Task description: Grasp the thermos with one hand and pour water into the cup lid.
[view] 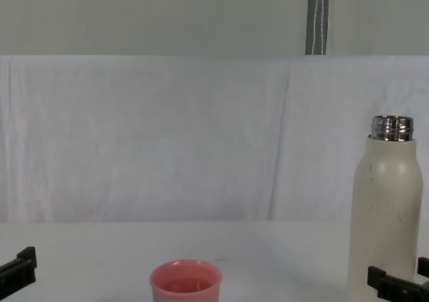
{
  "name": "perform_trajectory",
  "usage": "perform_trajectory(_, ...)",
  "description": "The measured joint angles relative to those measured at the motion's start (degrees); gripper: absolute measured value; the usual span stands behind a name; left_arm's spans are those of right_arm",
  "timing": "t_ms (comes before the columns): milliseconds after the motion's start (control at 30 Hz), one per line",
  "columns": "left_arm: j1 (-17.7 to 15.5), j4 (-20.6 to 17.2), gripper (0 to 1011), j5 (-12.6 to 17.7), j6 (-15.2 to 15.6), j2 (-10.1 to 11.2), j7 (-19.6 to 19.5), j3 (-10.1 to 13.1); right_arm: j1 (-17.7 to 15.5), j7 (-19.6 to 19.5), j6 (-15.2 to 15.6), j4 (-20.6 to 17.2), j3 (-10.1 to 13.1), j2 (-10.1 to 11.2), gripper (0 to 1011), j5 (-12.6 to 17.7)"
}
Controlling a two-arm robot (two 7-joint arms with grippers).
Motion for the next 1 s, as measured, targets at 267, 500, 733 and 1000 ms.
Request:
perform_trajectory(267, 0.0, 0.0, 1001, 0.0, 0.0, 0.0, 0.0, 0.0, -2.9, -0.3, -0.6, -2.6, 1.1, 0.9, 1000, 0.7)
perform_trajectory(500, 0.0, 0.0, 1001, 0.0, 0.0, 0.0, 0.0, 0.0, -5.4, -1.0, -1.4, -5.6, 2.3, 1.3, 1000, 1.2)
perform_trajectory(733, 0.0, 0.0, 1001, 0.0, 0.0, 0.0, 0.0, 0.0, -7.5, -1.8, -2.2, -7.8, 3.5, 1.5, 1000, 1.3)
perform_trajectory(1000, 0.0, 0.0, 1001, 0.0, 0.0, 0.0, 0.0, 0.0, -9.8, -3.6, -2.9, -10.9, 4.9, 1.3, 1000, 0.5)
